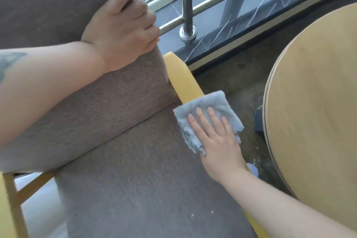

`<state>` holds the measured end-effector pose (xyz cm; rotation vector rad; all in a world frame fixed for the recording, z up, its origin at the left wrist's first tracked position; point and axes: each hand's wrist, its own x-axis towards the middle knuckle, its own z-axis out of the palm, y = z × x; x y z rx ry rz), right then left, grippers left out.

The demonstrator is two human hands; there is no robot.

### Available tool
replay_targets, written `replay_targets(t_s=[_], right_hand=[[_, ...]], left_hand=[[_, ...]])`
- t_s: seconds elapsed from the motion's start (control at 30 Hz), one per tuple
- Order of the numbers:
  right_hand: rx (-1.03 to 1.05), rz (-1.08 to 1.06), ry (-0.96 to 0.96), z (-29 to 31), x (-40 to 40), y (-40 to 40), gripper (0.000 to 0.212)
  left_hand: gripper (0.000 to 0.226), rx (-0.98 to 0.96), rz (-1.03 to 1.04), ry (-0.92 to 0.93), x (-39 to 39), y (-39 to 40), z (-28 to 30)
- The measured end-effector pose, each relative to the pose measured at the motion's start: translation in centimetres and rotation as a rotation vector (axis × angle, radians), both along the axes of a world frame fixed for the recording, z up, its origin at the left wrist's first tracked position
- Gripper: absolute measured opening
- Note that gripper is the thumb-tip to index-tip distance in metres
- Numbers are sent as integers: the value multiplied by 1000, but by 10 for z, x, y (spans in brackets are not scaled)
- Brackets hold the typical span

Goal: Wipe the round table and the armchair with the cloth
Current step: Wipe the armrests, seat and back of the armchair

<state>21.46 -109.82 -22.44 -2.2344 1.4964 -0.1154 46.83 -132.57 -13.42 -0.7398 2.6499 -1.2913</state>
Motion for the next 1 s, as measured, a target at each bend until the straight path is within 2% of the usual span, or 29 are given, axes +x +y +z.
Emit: replay_targets(t_s=[0.07,0.1,0.2,0.37,0.43,0.5,0.57,0.67,0.73,0.8,0.9,1.0], right_hand=[[-74,167,19,-5,9,-62,85],[-15,112,35,-4,16,-89,80],[158,-266,-39,-5,37,-126,69],[204,25,55,11,57,-187,75],[143,58,77,8,49,-175,73],[3,51,69,0,31,-119,75],[-37,60,114,-1,15,-82,78],[44,-9,131,5,42,-126,67],[93,-59,151,14,64,-150,63],[89,-101,97,6,60,-134,67],[42,-43,101,1,20,-70,78],[71,49,65,-5,11,-89,73]], left_hand=[[34,-61,-4,-17,-1,0,0],[33,-99,-12,-30,-1,-1,-2],[34,-104,13,-46,-4,2,-1],[38,-83,87,-103,-6,3,-2],[39,-49,123,-103,-8,4,0],[39,10,130,-76,-13,8,5],[38,67,129,-97,-11,11,6],[40,129,122,-204,6,18,11],[43,201,85,-174,11,26,22],[42,252,78,-140,11,32,26],[42,241,101,-108,3,35,26],[41,230,114,-68,4,33,24]])
